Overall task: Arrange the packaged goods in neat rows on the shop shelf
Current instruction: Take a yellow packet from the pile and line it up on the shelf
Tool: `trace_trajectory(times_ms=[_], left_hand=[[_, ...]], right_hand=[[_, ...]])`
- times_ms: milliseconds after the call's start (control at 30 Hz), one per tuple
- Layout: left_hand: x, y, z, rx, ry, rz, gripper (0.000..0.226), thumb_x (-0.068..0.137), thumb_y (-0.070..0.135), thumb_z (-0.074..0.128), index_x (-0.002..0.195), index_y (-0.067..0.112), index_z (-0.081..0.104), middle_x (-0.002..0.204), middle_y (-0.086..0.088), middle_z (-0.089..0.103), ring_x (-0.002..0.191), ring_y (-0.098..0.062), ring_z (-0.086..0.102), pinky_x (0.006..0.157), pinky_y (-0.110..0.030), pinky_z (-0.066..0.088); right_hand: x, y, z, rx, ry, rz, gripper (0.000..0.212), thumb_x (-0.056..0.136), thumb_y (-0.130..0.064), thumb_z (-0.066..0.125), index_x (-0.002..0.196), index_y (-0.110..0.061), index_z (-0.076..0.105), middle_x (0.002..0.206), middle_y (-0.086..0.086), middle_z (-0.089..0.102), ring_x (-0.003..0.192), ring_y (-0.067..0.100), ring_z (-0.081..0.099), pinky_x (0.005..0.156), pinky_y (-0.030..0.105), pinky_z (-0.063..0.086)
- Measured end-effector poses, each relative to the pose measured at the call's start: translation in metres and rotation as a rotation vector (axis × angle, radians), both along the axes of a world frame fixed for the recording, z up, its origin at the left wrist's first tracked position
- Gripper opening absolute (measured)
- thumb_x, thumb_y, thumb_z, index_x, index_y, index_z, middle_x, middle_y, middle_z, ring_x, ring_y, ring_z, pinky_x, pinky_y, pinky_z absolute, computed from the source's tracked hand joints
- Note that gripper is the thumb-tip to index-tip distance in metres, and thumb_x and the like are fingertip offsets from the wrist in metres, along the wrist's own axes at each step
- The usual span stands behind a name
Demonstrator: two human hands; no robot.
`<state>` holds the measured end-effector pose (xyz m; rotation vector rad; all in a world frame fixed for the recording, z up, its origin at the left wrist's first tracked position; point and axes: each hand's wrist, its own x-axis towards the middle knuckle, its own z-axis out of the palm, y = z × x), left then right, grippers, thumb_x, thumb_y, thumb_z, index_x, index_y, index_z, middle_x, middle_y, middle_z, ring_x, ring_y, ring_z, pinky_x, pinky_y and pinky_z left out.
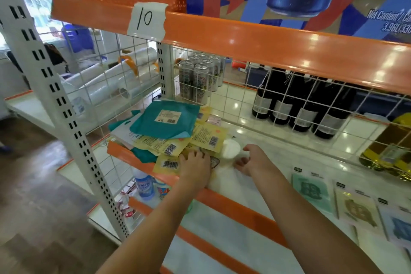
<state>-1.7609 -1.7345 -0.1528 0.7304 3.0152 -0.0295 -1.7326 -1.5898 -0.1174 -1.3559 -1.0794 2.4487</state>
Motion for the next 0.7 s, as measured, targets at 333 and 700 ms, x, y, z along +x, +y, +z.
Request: trace_trajectory(times_ms=[333, 700], left_hand=[[0.000, -0.001, 0.006, 0.056, -0.032, -0.006, 0.034, 0.102, 0.025, 0.032, 0.131, 0.017, 0.048, 0.136, -0.005, 0.047, 0.130, -0.026, 0.037, 0.107, -0.050, 0.025], [0.009, 0.000, 0.010, 0.123, -0.013, -0.028, 0.035, 0.099, 0.032, 0.034, 0.128, 0.023, 0.053, 0.131, 0.002, 0.054, 0.128, -0.021, 0.041, 0.113, -0.053, 0.017]], right_hand=[[-0.024, 0.001, -0.011, 0.185, -0.113, 0.159, 0.004, 0.089, -0.009, 0.052, 0.088, -0.005, 0.050, 0.073, 0.008, 0.047, 0.065, 0.020, 0.049, 0.075, 0.034, 0.048], [-0.036, -0.007, -0.048, 0.387, -0.135, 0.111, 0.041, 0.081, 0.008, 0.048, 0.121, 0.004, 0.053, 0.111, 0.022, 0.059, 0.098, 0.036, 0.060, 0.087, 0.046, 0.052]])
